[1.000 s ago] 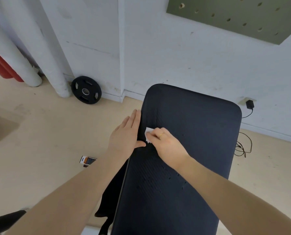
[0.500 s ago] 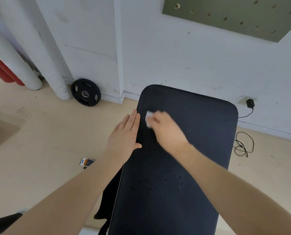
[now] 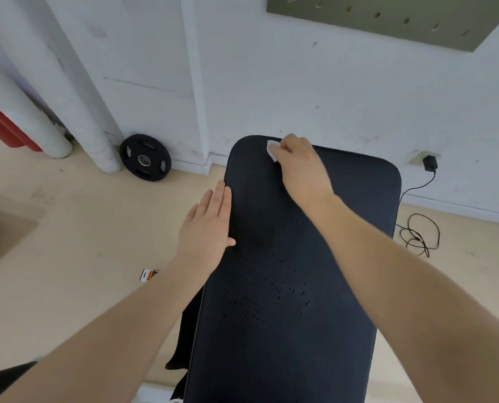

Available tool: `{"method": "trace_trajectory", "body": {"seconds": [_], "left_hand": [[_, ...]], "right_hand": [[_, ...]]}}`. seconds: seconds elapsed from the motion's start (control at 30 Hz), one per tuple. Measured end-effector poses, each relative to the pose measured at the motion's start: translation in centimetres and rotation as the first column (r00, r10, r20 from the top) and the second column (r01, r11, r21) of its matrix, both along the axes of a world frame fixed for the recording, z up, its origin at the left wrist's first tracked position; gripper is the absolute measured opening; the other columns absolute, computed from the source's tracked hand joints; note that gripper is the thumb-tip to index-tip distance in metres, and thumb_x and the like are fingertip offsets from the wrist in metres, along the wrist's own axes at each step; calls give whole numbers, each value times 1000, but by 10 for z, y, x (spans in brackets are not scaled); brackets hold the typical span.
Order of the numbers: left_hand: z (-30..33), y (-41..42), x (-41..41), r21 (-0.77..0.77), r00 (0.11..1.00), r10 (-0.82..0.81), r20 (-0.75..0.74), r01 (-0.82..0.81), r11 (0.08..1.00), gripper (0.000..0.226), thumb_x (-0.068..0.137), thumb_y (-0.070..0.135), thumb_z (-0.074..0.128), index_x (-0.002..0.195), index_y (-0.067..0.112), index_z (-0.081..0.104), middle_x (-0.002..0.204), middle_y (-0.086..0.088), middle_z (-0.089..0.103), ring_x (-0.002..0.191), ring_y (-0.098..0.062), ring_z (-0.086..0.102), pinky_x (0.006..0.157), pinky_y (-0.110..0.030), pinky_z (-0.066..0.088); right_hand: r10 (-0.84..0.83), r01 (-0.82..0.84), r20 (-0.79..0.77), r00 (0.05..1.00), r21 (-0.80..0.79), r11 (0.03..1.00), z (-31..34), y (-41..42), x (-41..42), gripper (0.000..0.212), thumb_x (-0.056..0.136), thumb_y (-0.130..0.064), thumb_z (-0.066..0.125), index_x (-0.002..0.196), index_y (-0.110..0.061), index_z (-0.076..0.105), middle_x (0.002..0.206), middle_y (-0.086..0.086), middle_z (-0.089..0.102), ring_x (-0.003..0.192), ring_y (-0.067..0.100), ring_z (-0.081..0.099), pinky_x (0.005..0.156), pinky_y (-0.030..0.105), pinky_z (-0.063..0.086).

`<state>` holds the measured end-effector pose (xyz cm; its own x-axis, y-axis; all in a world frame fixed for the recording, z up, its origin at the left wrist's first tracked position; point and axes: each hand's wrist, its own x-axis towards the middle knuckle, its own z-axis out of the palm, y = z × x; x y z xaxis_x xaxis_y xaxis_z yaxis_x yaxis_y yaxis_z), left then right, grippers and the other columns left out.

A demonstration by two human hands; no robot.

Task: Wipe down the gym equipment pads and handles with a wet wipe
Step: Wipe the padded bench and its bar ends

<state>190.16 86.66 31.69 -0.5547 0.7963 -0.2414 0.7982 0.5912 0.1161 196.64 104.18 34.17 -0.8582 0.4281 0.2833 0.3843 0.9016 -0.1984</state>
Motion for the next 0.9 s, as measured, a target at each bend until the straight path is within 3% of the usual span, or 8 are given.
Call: {"method": "trace_trajectory", "body": {"seconds": [0.13, 0.3, 0.43, 0.5, 0.63, 0.7, 0.8, 0.9], "left_hand": [[0, 0, 6, 24, 999, 23, -38, -22, 999, 92, 90, 34, 55, 146, 8, -13, 157, -6, -17, 146, -24, -6, 117, -35, 9], [1, 0, 35, 157, 991, 120, 64, -129, 979, 79, 91, 13, 52, 147, 4, -2, 157, -10, -8, 145, -26, 5, 115, -31, 18], [-6, 8, 59, 114, 946, 232, 226, -262, 958, 106, 81, 39, 65, 145, 0, -10, 155, -13, -18, 145, -28, -7, 118, -32, 5], [-10, 16, 65, 61, 942, 270, 201, -287, 956, 121, 75, 51, 68, 143, -2, -16, 154, -17, -22, 144, -30, -13, 117, -33, 0], [-12, 26, 70, 26, 947, 301, 111, -305, 952, 124, 72, 55, 67, 143, -5, -15, 153, -22, -20, 144, -35, -11, 116, -33, 1], [-12, 28, 71, 15, 948, 302, 105, -305, 952, 124, 71, 55, 67, 143, -5, -15, 153, -23, -20, 144, -35, -11, 116, -33, 3], [-10, 28, 71, -2, 947, 303, 107, -305, 952, 124, 72, 54, 67, 142, -5, -16, 152, -23, -21, 144, -35, -11, 116, -33, 1], [-9, 28, 72, -20, 952, 293, 93, -292, 956, 123, 73, 55, 66, 142, -7, -16, 152, -25, -21, 144, -36, -12, 116, -33, -1]], "right_hand": [[72, -72, -7, 997, -66, 995, -23, -33, 34, 25, 66, 14, 67, 86, 0, 62, 80, 16, 56, 70, 30, 51, 57, 33, 49], [324, -311, 161, 932, -104, 945, -50, -76, 111, 56, 45, 4, 81, 99, -3, 69, 82, 6, 63, 71, 18, 49, 55, 25, 49], [192, -188, 78, 978, -61, 980, -31, -40, 88, 19, 78, -4, 59, 96, -3, 66, 79, 8, 56, 72, 21, 47, 63, 35, 46], [88, -88, 1, 996, 26, 996, -17, -11, 66, 19, 77, 3, 56, 93, 0, 65, 82, 15, 56, 70, 29, 51, 56, 33, 47], [-31, 31, -32, 999, -10, 999, -6, 26, 35, 26, 92, 2, 39, 109, -1, 58, 107, 18, 51, 98, 32, 44, 79, 37, 38], [-78, 73, -65, 995, -75, 995, -7, 22, 30, 21, 83, 12, 47, 95, -1, 58, 97, 14, 54, 85, 28, 46, 68, 37, 44], [20, -23, -54, 998, -70, 997, -24, 5, 43, 30, 58, 24, 60, 77, 1, 58, 79, 14, 57, 64, 23, 42, 46, 27, 37], [146, -139, 59, 988, -106, 985, -39, -18, 76, 44, 48, 23, 68, 87, 2, 66, 78, 13, 59, 62, 27, 53, 46, 26, 44]]}}
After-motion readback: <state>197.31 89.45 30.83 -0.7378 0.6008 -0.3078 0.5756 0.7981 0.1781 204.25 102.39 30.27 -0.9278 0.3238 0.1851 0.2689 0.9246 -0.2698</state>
